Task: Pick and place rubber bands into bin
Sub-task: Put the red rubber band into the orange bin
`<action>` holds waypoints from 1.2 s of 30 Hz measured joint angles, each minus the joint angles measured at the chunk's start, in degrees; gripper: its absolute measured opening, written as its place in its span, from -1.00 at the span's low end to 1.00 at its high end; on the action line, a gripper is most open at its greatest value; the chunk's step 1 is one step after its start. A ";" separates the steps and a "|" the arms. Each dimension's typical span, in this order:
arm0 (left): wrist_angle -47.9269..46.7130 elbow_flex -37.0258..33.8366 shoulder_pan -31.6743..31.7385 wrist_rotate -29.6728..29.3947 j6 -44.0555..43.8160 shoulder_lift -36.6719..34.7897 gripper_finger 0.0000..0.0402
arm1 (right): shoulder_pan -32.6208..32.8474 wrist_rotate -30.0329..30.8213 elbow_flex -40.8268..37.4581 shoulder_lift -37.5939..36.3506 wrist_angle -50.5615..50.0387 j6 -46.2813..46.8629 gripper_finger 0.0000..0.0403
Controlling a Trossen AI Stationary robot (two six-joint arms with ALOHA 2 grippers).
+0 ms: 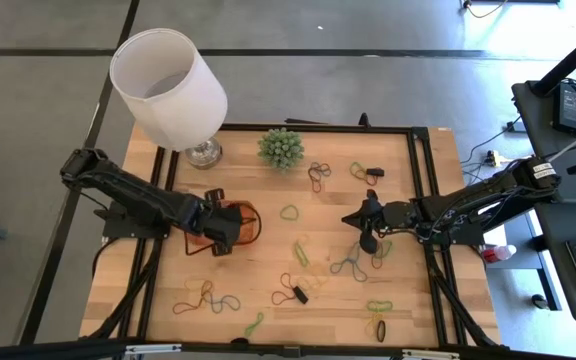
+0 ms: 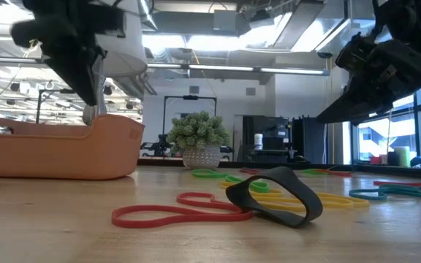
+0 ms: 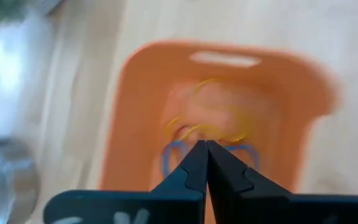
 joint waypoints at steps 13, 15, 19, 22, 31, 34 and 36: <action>10.87 -0.04 0.75 5.69 14.58 -0.73 -0.99 | 2.51 -0.01 16.69 1.00 -31.44 4.59 -0.99; 11.29 -0.04 1.70 6.18 16.27 -0.73 -0.99 | 3.16 -0.01 20.51 1.96 -40.33 7.37 -0.99; 15.72 -2.06 3.99 7.97 18.74 -0.86 -0.99 | 4.46 -0.18 25.87 4.12 -54.10 13.34 -0.98; 20.35 -5.64 6.23 12.77 19.44 -2.05 -0.99 | 5.17 -1.24 27.27 5.10 -60.57 18.47 -0.96; 23.72 -13.90 11.83 13.34 16.43 -11.53 -0.99 | 5.92 -4.99 26.71 5.65 -72.05 34.87 -0.94; 24.20 -15.61 13.34 13.35 16.50 -16.16 -0.99 | 5.95 -5.00 26.69 6.93 -71.78 36.29 -0.94; 24.20 -16.49 14.20 13.35 16.50 -19.02 -0.99 | 5.95 -4.99 26.67 8.22 -70.80 36.29 -0.92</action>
